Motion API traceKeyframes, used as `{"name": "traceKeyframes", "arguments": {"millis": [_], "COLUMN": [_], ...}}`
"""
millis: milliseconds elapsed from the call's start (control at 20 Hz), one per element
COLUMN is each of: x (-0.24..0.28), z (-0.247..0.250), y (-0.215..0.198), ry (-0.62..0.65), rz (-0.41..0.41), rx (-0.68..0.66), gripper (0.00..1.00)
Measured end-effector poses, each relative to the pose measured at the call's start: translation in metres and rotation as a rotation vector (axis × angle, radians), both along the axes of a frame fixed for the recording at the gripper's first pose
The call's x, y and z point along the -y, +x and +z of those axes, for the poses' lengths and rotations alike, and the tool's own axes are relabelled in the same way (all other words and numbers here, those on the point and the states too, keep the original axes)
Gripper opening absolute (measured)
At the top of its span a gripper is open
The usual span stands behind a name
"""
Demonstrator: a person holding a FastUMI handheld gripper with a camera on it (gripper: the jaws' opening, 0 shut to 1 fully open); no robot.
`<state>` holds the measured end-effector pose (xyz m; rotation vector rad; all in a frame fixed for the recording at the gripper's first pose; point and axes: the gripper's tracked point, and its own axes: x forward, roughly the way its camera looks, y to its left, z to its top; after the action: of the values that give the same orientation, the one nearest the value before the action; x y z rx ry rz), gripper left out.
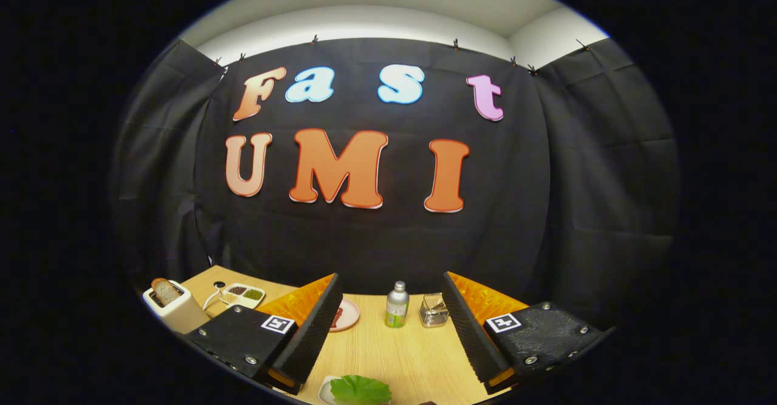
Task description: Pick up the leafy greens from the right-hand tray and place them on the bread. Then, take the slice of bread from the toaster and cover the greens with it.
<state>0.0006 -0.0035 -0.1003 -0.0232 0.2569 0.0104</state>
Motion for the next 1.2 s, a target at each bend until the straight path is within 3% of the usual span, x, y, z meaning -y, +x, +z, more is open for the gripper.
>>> {"name": "traceKeyframes", "arguments": {"millis": [750, 1200], "x": [-0.038, -0.06], "z": [-0.198, -0.288], "y": [-0.062, -0.109], "ry": [0.06, 0.068], "rz": [0.139, 0.153], "rx": [-0.619, -0.934], "gripper": [0.99, 0.97]}}
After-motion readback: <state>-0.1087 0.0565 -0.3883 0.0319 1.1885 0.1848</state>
